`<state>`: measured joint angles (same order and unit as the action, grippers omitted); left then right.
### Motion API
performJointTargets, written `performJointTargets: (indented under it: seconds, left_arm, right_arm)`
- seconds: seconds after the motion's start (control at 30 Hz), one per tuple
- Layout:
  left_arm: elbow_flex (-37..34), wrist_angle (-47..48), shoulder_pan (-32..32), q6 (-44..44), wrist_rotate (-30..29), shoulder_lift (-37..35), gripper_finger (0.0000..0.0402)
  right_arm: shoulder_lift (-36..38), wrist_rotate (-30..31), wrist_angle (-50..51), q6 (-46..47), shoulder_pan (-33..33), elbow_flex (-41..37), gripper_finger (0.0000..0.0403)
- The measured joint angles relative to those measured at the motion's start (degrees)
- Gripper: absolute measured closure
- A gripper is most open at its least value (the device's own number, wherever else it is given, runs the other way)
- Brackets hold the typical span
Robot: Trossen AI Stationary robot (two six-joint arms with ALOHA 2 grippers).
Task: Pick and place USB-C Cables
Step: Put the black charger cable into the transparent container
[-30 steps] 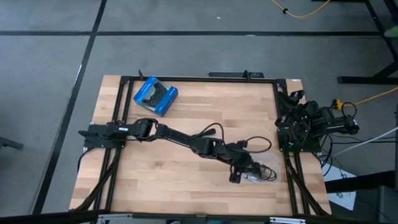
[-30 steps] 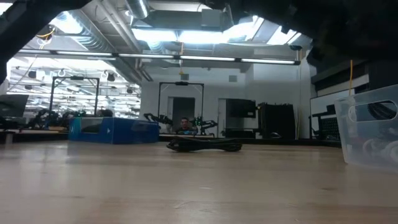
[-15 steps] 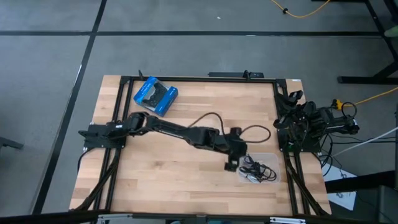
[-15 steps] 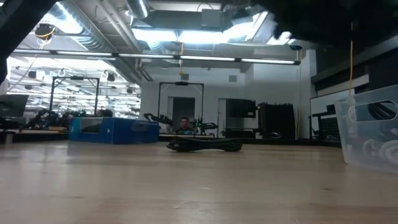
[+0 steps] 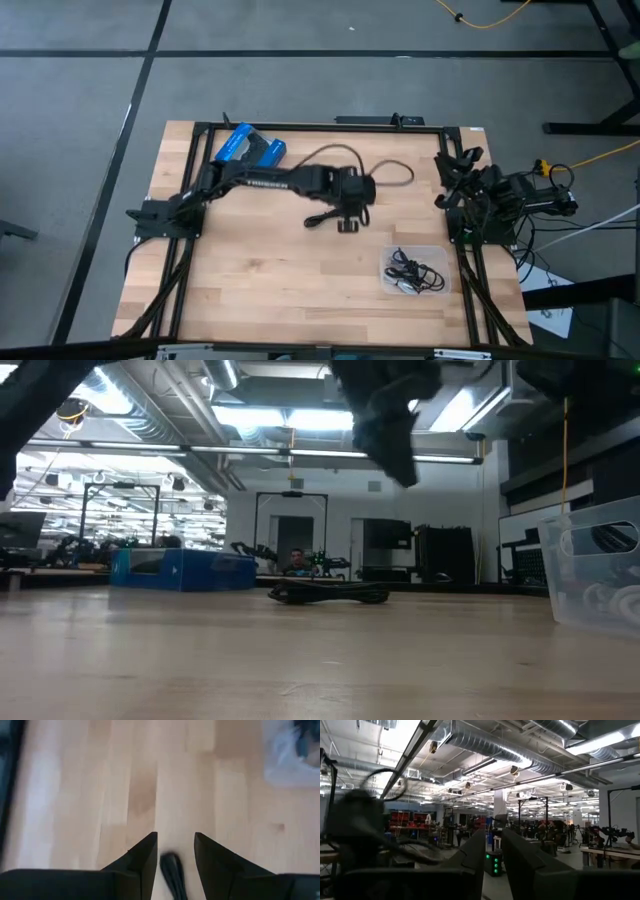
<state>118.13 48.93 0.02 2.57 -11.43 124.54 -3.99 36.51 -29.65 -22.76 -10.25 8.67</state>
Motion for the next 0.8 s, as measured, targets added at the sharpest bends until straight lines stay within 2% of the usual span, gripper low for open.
performJointTargets:
  seconds: [0.1, 0.23, 0.47, 0.7, 0.8]
  left_arm:
    - [-0.8, 2.8, 3.0, -4.1, 4.4, 0.4, 0.028]
    - [-2.6, 5.9, 5.3, -8.3, 6.6, 0.9, 0.028]
    - [-6.1, 10.2, 6.2, -10.0, 6.4, 0.7, 0.028]
    - [-11.9, 10.4, 3.9, -12.4, 8.1, 0.7, 0.028]
    - [-14.7, 8.8, 2.8, -14.4, 6.3, 0.7, 0.028]
  right_arm:
    - [0.0, 0.0, 0.6, 0.0, 0.0, 0.0, 0.0334]
    - [0.0, 1.5, 1.2, 0.0, 0.0, 0.0, 0.0334]
    - [0.0, 8.0, 3.0, 0.0, 0.0, 0.0, 0.0334]
    - [0.0, 8.5, 4.6, 0.0, 0.0, 0.0, 0.0334]
    - [0.0, 8.5, 4.7, 0.0, 0.0, 0.0, 0.0334]
